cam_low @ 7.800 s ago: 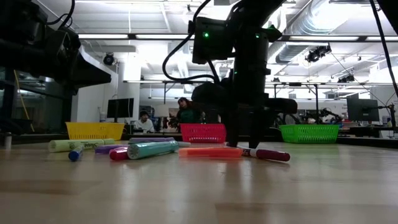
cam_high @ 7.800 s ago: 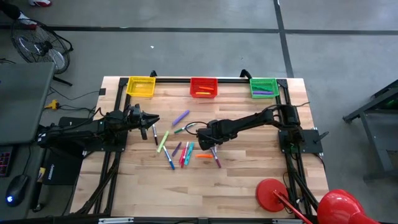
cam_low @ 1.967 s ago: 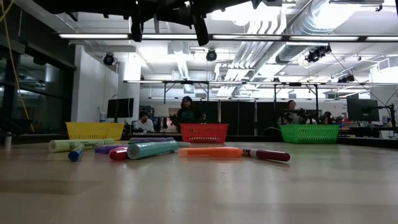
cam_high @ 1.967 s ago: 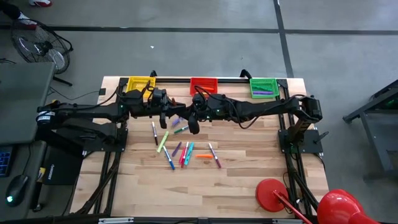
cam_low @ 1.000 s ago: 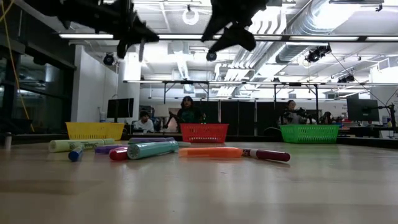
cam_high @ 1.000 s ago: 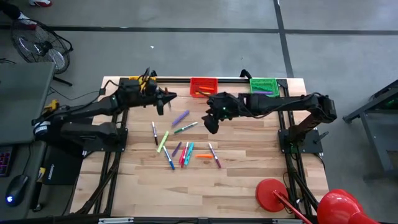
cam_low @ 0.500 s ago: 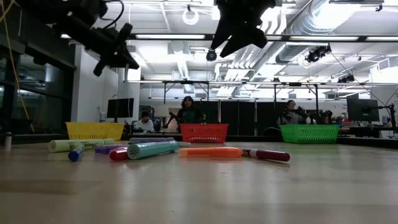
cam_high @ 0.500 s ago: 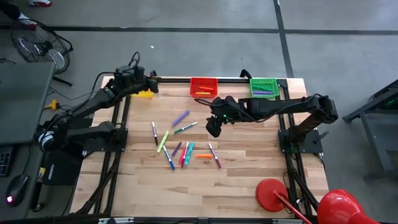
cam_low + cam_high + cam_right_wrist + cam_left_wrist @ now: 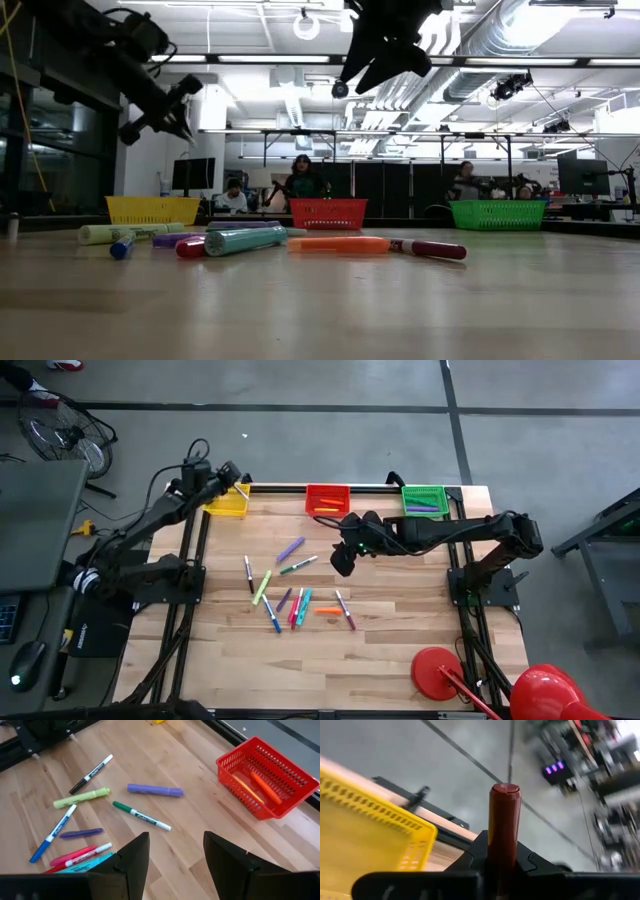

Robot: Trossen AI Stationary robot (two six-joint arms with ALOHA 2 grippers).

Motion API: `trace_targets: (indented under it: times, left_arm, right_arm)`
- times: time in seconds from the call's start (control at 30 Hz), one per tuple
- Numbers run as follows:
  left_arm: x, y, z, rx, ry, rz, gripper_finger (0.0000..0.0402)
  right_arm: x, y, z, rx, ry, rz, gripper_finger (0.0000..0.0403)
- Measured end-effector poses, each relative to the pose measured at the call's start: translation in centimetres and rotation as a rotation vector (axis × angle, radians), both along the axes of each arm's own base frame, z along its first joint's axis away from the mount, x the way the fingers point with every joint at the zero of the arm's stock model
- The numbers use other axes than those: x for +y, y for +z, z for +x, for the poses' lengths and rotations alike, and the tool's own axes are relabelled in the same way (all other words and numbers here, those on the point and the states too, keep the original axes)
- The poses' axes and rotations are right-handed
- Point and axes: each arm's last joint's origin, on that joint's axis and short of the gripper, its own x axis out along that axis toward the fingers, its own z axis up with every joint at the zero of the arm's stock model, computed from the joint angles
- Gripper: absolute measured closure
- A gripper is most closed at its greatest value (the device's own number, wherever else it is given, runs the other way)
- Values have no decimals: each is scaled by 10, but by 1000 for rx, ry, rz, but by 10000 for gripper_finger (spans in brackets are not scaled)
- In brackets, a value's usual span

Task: Pick & Place Markers
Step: Put the brown marker into the yellow bin

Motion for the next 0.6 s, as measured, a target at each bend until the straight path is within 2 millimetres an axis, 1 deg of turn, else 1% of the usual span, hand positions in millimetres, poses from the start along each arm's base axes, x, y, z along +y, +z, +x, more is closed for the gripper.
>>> trace_targets:
  times: [0.1,0.2,0.3,0.37,0.5,0.6]
  left_arm:
    - [5,-5,-1,-39,129,-38,380]
    - [8,-10,-1,-119,260,-82,380]
    - [10,-14,-1,-190,349,-121,380]
    - [10,-19,-2,-202,401,-165,380]
    - [5,-33,-7,-224,577,-286,380]
    - [6,-41,-7,-225,635,-334,380]
  right_arm:
    - [0,0,0,-4,-9,8,228]
    - [0,0,0,-9,-23,12,228]
    - [0,0,0,-13,-32,18,228]
    - [0,0,0,-14,-34,20,229]
    - [0,0,0,-16,-39,25,229]
    - [0,0,0,-19,-44,30,229]
